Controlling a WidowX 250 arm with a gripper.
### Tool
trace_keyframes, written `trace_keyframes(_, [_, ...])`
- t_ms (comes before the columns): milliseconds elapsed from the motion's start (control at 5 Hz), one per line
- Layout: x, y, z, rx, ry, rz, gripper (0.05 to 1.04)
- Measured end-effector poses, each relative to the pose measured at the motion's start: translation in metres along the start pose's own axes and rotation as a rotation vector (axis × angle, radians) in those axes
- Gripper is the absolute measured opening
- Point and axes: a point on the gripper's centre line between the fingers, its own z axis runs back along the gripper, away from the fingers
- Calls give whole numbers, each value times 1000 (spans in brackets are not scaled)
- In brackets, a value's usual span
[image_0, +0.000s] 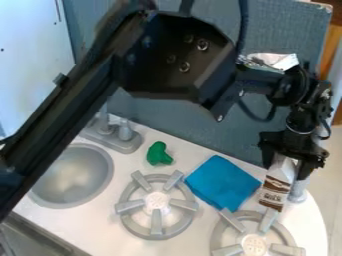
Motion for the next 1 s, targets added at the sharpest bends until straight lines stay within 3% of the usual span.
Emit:
trace_keyframes(400, [-5, 2, 2, 2, 6, 11, 1009])
trace_keyframes(600, [-8, 4, 13, -3, 0, 13, 1009])
trace_keyframes(1000, [-4, 4, 97, -89, -122, 25, 1009])
